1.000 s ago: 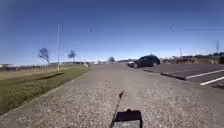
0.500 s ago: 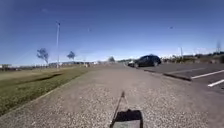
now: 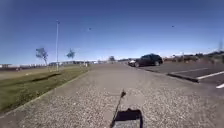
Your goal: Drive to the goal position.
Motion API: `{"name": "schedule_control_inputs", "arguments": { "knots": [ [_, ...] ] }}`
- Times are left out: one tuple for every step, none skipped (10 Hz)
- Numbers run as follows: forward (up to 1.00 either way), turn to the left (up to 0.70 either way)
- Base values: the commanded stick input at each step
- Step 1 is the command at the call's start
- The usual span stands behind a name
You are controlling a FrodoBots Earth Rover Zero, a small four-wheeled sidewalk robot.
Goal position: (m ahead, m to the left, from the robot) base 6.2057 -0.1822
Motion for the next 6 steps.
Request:
{"name": "schedule_control_inputs", "arguments": {
  "knots": [
    [0.7,0.0],
    [0.7,0.0],
    [0.7,0.0],
    [0.7,0.0],
    [0.7,0.0],
    [0.7,0.0]
  ]
}}
